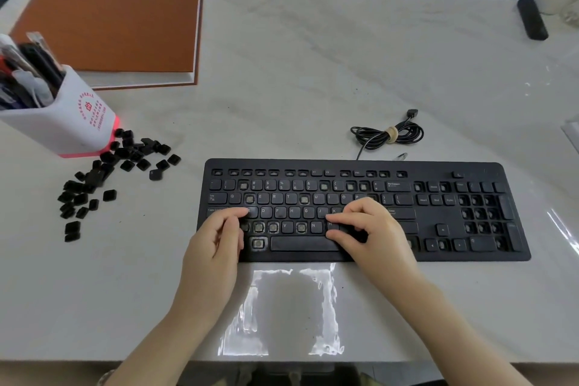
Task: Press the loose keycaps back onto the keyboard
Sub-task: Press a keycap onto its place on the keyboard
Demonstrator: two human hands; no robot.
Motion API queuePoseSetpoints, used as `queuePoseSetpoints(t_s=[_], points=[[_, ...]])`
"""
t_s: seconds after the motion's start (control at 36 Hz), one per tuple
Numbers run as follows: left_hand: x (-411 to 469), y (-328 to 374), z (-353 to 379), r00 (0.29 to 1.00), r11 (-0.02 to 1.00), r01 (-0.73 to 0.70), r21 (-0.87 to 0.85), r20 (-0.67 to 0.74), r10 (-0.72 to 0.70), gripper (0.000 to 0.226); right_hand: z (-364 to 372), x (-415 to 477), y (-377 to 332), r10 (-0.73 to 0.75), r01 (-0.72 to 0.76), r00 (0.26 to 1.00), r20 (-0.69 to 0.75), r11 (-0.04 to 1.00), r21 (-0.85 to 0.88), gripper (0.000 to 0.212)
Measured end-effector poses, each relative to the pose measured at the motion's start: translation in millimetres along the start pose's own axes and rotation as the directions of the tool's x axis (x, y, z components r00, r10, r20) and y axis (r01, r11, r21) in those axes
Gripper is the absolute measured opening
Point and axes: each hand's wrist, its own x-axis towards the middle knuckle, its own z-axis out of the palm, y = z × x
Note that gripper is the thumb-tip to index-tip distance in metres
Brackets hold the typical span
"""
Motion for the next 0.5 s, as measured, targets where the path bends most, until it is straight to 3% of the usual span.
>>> queuePoseSetpoints(t_s=[0.33,0.42,0.5], points=[[-5.5,5.7,1.2,1.0,0.996,-0.021,-0.086,-0.005,0.02,0.014,6.3,-0.7,2.7,-0.039,0.038,0.998,-0.043,0.999,-0.014,0.018],[-5.9,8.3,1.0,0.999,0.996,-0.03,-0.089,0.009,0.031,0.012,13.8,-7.0,6.8,-0.154,0.146,0.974,-0.167,0.988,-0.059,0.014],[-5.4,10.2,-0.1,0.998,0.995,-0.046,-0.086,0.027,0.049,0.014,19.5,-11.9,13.4,-0.348,0.29,0.903,-0.254,0.927,-0.24,0.019]])
